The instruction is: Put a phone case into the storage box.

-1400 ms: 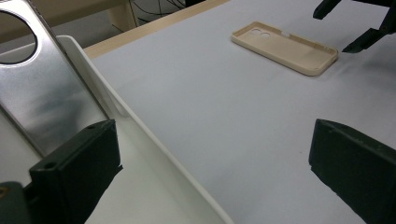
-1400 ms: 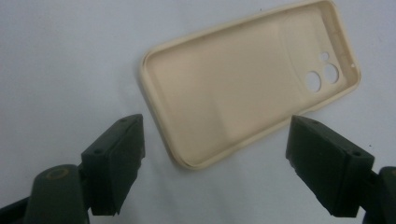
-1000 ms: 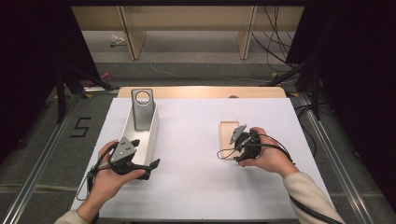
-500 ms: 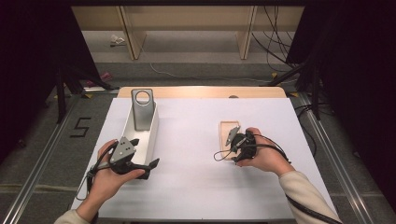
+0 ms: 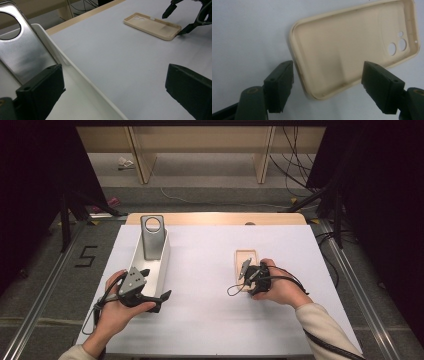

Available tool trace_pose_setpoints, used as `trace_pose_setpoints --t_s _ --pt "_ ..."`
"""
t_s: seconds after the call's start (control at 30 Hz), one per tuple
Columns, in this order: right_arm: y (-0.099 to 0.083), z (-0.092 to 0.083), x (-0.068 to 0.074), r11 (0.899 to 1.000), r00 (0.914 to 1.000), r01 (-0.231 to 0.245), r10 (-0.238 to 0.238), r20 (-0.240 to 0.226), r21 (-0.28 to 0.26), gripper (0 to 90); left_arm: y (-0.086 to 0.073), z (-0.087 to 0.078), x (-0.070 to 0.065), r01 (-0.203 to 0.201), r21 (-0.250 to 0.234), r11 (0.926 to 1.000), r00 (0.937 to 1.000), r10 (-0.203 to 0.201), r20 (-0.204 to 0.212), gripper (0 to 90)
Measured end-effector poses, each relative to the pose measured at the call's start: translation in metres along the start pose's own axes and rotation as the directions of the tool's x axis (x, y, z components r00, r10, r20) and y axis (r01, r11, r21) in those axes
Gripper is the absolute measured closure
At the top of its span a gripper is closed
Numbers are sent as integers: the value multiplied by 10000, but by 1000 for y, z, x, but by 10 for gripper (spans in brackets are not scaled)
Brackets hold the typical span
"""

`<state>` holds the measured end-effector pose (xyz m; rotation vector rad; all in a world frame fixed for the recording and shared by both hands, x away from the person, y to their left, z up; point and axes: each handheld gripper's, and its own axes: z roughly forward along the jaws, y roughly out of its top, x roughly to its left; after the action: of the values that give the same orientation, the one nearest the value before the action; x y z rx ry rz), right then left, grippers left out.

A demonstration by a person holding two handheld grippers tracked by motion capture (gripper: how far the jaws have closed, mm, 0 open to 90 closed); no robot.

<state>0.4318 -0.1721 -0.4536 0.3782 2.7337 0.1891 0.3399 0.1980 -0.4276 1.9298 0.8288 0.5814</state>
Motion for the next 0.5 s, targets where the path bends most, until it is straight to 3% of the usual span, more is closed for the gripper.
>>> trace_pose_setpoints --t_s 0.5 --pt "7 4 1 9972 9983 575 -576 1 469 347 0 1 -1 -45 45 10000 10000 45 44 21"
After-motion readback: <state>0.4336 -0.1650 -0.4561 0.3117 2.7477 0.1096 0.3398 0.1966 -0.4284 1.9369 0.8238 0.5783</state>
